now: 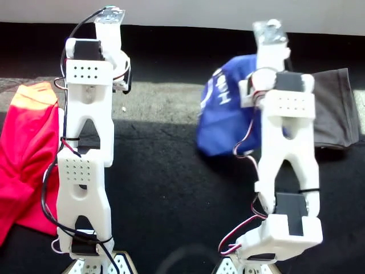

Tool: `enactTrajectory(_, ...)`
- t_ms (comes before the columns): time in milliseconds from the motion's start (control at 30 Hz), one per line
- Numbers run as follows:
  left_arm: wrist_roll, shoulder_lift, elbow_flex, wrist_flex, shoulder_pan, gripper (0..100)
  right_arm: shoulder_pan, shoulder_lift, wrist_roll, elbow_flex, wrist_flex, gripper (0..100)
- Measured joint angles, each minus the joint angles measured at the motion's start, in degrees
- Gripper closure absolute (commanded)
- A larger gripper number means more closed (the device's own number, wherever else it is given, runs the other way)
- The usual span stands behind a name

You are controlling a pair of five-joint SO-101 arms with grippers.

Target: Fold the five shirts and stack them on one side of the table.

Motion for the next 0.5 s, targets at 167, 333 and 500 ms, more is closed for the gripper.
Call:
enactTrajectory(167, 0.00, 0.00, 0.00, 0.00, 0.00, 89, 4.13, -0.09, 6.95, -10.73, 5.45, 99.2)
enactTrajectory(333, 0.00, 0.00, 0.00, 0.00, 0.00, 89, 9.41, 0.00, 12.57, -11.60, 6.15, 99.2)
enactTrajectory(500, 0.00, 0.00, 0.00, 0.09, 0.00, 89, 15.56, 6.86, 15.56, -11.60, 3.08, 99.2)
